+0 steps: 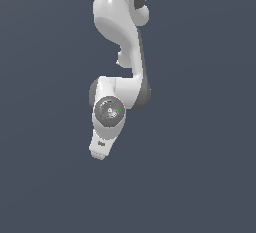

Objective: Pick up the object and move it to a goal position.

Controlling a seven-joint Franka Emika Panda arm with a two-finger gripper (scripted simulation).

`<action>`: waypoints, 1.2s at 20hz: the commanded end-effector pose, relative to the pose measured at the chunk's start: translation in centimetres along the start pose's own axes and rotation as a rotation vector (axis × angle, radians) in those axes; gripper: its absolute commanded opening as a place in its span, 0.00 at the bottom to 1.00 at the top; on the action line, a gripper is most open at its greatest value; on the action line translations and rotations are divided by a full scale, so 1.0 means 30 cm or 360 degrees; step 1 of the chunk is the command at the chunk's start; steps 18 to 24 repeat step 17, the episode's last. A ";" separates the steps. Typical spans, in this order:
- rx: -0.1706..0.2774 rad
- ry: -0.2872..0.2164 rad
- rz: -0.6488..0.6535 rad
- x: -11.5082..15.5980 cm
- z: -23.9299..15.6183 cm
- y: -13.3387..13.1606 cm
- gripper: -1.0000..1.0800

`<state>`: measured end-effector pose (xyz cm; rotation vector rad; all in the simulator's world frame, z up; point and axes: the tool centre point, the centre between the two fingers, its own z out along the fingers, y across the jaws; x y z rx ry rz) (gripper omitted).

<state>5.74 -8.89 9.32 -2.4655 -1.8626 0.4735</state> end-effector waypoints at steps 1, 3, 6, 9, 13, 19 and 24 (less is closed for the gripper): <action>-0.0002 0.0000 0.0000 -0.028 -0.004 -0.025 0.00; -0.0002 0.0000 0.0000 -0.048 -0.006 -0.043 0.00; -0.0002 0.0000 0.0000 -0.074 -0.008 -0.064 0.00; -0.0002 0.0000 0.0000 -0.093 -0.009 -0.080 0.00; -0.0002 -0.0001 0.0000 -0.107 -0.010 -0.091 0.00; -0.0002 -0.0001 0.0000 -0.109 -0.011 -0.091 0.00; -0.0002 -0.0001 0.0000 -0.109 -0.011 -0.091 0.00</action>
